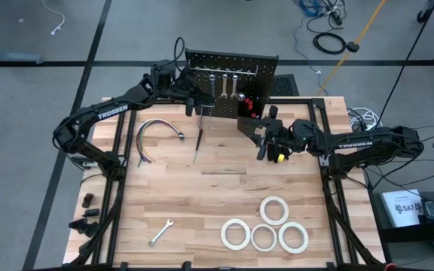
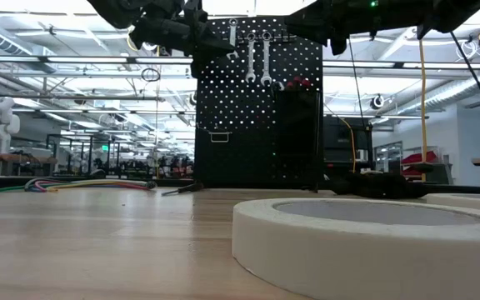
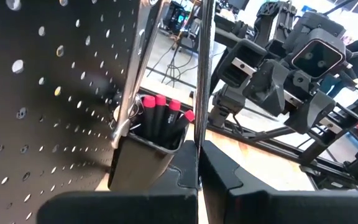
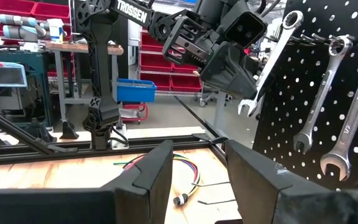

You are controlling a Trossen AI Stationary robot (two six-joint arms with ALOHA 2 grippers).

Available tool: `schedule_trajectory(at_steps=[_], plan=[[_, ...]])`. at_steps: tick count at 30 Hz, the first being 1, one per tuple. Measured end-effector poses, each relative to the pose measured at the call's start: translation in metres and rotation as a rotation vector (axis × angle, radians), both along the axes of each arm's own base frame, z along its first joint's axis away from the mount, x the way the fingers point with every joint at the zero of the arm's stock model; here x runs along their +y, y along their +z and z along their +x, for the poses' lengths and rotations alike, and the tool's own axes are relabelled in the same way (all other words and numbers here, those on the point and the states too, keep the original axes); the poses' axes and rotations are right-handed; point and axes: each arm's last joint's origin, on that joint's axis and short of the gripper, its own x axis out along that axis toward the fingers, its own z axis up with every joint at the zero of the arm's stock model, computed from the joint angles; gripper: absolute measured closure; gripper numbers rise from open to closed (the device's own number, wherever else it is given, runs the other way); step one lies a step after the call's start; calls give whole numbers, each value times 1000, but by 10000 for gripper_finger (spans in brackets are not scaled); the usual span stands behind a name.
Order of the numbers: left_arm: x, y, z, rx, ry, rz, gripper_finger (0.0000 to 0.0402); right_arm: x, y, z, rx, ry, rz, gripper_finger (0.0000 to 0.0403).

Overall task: Hang tools onto peg board
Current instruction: Hang the silver wrench on the peg board

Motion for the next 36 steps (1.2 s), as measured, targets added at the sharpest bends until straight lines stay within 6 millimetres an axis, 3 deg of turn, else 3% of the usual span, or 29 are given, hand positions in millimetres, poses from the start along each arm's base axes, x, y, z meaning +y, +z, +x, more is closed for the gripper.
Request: schedule_trajectory(at_steps=[9, 36], plan=[[4, -10, 8, 18, 14, -24, 402, 0, 0, 0, 0, 0, 0, 259], [6, -9, 8, 18, 97, -156, 401, 0, -1, 0, 14, 0, 2, 259]])
